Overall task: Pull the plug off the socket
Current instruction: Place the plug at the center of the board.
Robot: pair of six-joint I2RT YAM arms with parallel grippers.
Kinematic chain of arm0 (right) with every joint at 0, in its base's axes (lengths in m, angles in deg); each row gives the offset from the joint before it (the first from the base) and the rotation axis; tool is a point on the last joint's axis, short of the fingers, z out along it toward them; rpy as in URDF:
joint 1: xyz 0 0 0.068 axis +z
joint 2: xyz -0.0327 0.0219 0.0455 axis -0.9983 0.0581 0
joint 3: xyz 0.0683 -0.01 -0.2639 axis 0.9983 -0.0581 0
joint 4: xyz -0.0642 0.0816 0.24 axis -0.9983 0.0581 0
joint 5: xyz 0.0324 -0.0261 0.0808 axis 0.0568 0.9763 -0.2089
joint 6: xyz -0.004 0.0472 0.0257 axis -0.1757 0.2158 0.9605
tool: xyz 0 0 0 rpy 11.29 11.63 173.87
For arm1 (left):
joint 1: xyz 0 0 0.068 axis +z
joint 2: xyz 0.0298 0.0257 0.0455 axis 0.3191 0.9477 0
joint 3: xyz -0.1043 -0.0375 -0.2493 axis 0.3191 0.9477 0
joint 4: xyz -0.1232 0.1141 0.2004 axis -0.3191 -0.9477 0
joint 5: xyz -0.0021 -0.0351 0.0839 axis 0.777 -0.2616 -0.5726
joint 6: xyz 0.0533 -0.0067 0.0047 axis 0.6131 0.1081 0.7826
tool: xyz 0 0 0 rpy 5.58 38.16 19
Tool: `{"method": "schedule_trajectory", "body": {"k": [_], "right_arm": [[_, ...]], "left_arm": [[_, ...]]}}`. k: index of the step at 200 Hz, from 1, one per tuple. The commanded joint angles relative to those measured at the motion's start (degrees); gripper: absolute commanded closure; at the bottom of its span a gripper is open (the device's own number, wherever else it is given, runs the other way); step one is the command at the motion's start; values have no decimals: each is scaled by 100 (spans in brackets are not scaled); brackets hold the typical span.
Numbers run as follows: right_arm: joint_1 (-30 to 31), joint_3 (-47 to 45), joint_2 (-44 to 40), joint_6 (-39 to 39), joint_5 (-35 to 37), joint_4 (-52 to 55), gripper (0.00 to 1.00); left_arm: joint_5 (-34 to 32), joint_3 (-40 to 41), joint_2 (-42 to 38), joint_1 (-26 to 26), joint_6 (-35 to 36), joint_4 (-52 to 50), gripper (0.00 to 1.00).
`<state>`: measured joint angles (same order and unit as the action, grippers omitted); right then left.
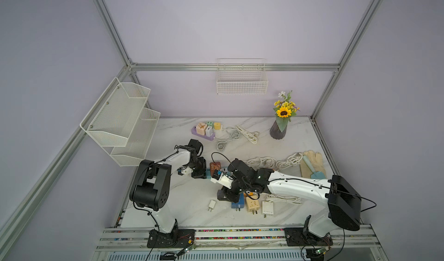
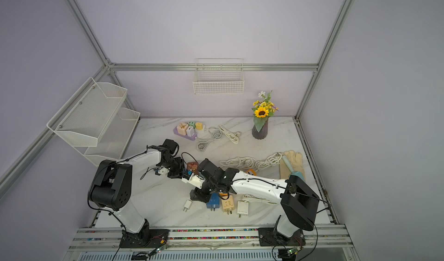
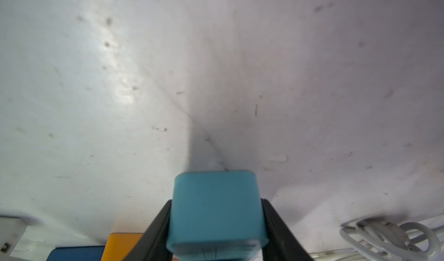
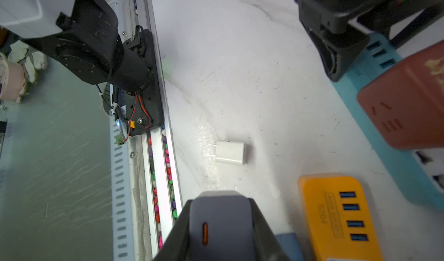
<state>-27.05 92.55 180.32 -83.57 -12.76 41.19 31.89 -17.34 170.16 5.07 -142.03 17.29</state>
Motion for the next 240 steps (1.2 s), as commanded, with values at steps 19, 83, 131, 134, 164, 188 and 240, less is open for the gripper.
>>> {"method": "schedule_trajectory", "body": {"k": [19, 83, 131, 134, 164, 188, 240], "right_arm": [[97, 403, 628, 1482, 356, 325, 78], [139, 1262, 1457, 2112, 1021, 1910, 75], [200, 1398, 1633, 2206, 1226, 2168, 70], [205, 1413, 1650, 2201, 1226, 2170, 69], [226, 1624, 1918, 2177, 1304, 2250, 63], [244, 1671, 2065, 2134, 1380, 2275, 60], [244, 1689, 1963, 2019, 1460, 2248, 50]], "left_arm": [[-730, 235, 299, -39, 172, -331, 94], [-747, 255, 276, -43, 217, -346, 94], [-743, 180, 302, -36, 234, -341, 94], [-743, 168, 305, -37, 234, -342, 94], [-747, 156, 319, -26, 225, -350, 94], [-743, 157, 320, -29, 208, -355, 94], [-761, 126, 348, -34, 203, -372, 94]]}}
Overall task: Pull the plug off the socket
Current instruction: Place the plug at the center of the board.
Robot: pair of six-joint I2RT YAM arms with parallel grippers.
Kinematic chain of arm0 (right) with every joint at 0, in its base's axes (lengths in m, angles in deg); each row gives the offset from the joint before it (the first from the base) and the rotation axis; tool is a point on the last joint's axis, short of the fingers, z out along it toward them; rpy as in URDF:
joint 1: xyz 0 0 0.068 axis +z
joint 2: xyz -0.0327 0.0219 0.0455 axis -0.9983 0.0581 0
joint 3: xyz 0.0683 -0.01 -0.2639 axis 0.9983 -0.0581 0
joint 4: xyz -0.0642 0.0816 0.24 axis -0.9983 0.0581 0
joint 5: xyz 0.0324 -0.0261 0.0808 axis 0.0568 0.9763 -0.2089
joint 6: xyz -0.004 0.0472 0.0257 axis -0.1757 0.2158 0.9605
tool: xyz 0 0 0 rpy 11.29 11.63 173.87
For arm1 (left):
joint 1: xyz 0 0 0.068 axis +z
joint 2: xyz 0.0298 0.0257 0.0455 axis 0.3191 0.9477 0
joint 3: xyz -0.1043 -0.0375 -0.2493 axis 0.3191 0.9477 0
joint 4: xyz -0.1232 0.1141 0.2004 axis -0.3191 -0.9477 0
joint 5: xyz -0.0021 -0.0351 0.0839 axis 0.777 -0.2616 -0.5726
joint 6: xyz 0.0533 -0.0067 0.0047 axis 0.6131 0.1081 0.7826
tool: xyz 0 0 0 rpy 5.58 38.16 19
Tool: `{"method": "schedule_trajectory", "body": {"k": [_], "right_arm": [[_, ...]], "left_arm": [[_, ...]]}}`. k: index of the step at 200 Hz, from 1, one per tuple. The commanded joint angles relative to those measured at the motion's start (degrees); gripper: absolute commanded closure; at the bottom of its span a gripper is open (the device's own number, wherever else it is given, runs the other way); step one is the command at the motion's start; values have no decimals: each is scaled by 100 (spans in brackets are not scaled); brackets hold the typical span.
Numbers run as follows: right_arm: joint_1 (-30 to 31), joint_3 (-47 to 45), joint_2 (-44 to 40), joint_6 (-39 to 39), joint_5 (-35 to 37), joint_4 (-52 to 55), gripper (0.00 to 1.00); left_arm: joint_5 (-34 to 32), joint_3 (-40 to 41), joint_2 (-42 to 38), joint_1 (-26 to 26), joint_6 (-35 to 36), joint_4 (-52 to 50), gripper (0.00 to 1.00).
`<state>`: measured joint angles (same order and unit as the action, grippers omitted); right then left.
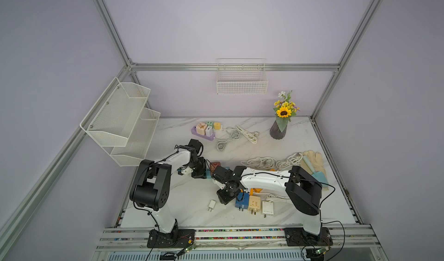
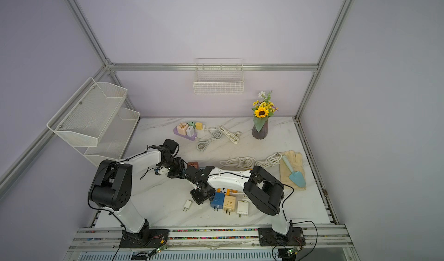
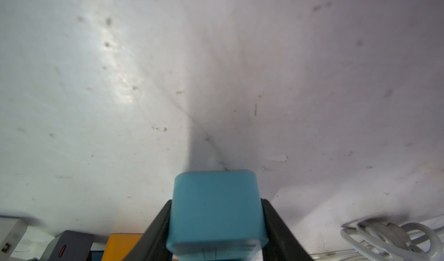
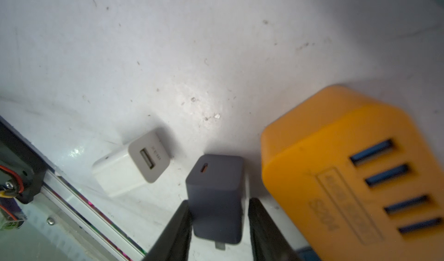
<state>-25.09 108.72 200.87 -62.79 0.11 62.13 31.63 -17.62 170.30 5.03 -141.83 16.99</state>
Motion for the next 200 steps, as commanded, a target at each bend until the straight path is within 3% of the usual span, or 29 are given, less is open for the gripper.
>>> {"method": "schedule_trajectory", "body": {"k": [1, 55, 76, 95, 108, 136, 151, 200], "right_arm": [[47, 70, -100, -63, 179, 150, 50], [47, -79, -895, -443, 559, -161, 42], [-51, -244, -1217, -1032, 1000, -425, 38], [-314, -724, -1525, -2016, 959, -1061, 35], [-629, -1065, -1711, -2712, 720, -1592, 31], [-1552, -1587, -1847, -4297, -559, -2772, 25], [-1744, -1707, -1674, -5038, -659, -3239, 21], [-1976, -1135, -733, -5750, -1652, -3659, 21]], "left_arm": [[-734, 152, 338, -21, 186, -342, 94], [-760, 136, 342, -30, 206, -368, 94], [-769, 131, 332, -34, 203, -393, 94], [-777, 131, 329, -33, 197, -409, 94], [-777, 136, 326, -28, 188, -414, 94], [-776, 129, 350, -36, 180, -414, 94], [-778, 123, 354, -39, 188, -432, 94], [-805, 75, 350, -38, 187, -509, 95]]}}
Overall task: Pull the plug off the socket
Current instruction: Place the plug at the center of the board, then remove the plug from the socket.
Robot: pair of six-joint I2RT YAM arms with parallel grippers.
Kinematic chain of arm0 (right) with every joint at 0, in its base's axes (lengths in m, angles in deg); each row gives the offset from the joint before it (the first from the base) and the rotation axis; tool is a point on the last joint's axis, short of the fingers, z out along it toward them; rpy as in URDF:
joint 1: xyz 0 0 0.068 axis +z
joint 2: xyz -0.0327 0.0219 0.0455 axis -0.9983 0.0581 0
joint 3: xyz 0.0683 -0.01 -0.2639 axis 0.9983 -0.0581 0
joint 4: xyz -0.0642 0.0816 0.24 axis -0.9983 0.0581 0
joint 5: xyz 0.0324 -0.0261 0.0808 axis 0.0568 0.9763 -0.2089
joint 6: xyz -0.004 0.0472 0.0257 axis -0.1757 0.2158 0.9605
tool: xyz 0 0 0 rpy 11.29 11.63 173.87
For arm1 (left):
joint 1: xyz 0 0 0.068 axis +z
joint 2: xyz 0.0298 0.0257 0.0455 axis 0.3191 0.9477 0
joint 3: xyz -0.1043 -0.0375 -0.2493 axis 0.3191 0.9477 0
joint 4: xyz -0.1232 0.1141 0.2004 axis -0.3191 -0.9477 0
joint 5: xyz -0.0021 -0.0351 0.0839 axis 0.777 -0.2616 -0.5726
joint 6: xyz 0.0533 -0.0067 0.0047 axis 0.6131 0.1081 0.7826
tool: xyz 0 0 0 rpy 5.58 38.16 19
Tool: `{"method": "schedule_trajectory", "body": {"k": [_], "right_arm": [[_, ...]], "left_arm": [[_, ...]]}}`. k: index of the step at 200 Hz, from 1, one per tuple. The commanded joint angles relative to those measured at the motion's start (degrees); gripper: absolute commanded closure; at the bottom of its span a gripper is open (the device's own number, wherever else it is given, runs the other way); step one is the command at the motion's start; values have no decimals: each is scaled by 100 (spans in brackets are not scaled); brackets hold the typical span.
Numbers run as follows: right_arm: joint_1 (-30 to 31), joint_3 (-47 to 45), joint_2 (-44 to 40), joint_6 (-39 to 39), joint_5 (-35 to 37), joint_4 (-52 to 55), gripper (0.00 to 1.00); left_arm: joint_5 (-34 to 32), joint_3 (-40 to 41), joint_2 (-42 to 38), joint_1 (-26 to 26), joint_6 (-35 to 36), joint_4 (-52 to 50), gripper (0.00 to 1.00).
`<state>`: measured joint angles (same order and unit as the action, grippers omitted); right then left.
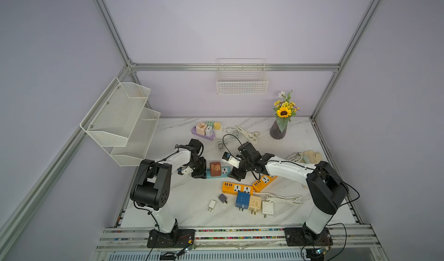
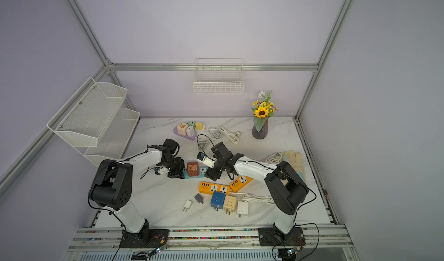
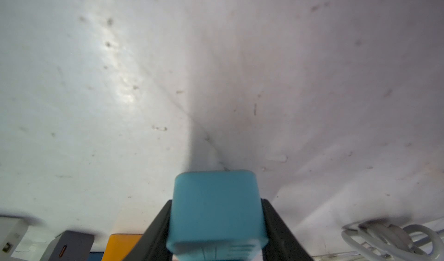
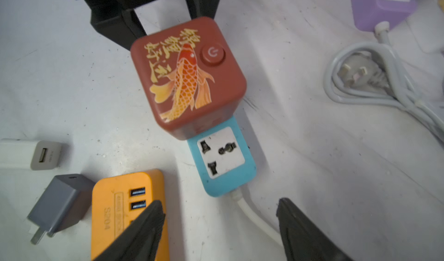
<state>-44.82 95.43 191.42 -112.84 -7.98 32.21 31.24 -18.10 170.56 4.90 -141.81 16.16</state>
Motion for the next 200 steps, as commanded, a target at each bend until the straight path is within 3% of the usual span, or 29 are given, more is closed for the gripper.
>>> {"method": "schedule_trajectory", "body": {"k": [1, 71, 104, 139, 200], "right_arm": [[-6, 198, 220, -742, -861, -693, 21], [33, 1103, 1119, -414, -1326, -613, 19], [59, 1480, 1438, -387, -1633, -208, 25], [191, 1614, 1605, -436, -1411, -123, 34], [212, 1793, 1524, -391, -1301, -56, 57]], "left_arm": [[-765, 121, 324, -26, 190, -430, 95], [-757, 39, 386, -23, 212, -486, 95], [-761, 17, 415, -25, 212, -487, 95], [-765, -20, 442, -19, 245, -498, 95], [-782, -73, 503, -20, 322, -542, 97]]}}
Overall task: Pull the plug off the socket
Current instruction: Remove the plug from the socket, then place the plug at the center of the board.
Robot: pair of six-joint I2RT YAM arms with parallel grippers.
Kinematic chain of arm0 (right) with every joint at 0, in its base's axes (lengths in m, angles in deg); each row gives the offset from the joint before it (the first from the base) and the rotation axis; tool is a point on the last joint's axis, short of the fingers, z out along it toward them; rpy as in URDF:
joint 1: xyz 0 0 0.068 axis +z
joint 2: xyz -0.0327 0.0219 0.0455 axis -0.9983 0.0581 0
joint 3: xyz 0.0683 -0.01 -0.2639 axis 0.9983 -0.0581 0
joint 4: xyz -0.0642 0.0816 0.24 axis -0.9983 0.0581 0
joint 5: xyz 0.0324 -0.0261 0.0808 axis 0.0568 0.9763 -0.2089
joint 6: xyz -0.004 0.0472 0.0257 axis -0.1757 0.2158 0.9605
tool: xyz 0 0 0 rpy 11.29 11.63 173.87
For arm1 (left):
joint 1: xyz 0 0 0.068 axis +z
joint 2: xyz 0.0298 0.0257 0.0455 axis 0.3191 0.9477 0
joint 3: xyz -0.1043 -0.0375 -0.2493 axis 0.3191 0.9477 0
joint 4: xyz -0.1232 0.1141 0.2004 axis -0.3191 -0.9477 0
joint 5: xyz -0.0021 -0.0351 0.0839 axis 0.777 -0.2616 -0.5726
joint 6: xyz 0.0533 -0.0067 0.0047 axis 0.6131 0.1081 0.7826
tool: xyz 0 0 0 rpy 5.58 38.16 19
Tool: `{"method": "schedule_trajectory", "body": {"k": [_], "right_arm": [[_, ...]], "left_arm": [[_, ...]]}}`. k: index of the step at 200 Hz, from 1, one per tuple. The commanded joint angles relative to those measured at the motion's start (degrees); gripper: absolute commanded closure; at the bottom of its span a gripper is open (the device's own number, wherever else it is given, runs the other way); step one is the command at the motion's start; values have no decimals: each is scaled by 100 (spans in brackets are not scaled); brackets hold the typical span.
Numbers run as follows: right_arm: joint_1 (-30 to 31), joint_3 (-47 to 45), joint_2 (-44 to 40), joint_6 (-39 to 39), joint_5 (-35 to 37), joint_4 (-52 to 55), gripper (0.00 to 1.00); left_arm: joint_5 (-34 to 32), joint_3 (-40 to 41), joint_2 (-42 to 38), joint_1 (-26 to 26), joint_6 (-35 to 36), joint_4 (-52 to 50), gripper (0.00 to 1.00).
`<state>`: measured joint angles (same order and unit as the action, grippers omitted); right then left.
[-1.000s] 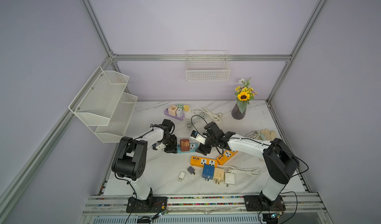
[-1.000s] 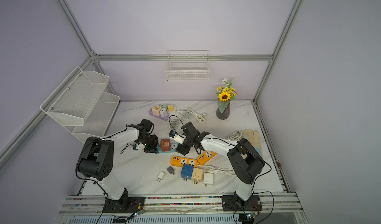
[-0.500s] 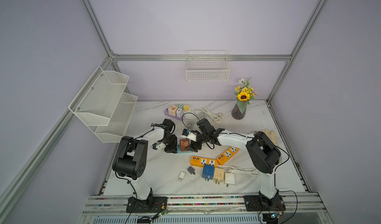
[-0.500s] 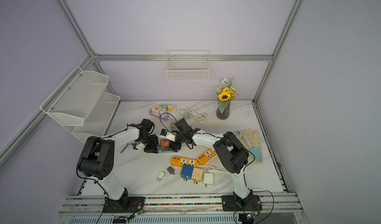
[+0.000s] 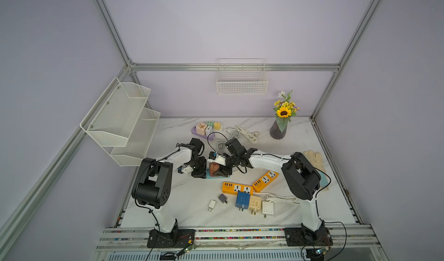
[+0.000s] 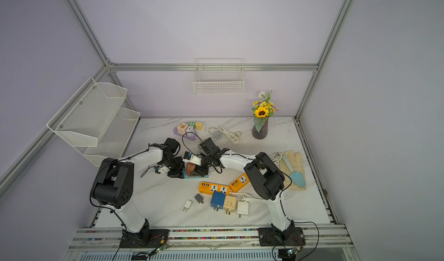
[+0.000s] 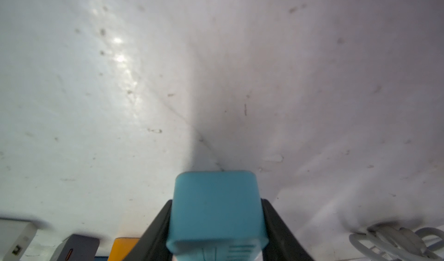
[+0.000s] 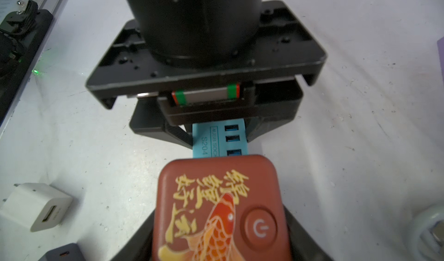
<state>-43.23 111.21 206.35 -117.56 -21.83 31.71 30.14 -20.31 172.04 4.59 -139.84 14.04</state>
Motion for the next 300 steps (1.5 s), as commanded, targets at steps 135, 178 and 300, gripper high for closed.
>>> {"method": "schedule_trajectory", "body": {"k": [135, 178, 300], "right_arm": [[-89, 640, -332, 792, -836, 46, 72], [-27, -137, -1102, 1862, -485, -94, 74], [1446, -127, -1465, 5445, 1084, 2011, 70]], "left_arm": [[-902, 155, 377, -2, 68, -363, 100], [-937, 182, 322, -4, 41, -287, 100], [-911, 163, 285, 18, 85, -232, 100]]}}
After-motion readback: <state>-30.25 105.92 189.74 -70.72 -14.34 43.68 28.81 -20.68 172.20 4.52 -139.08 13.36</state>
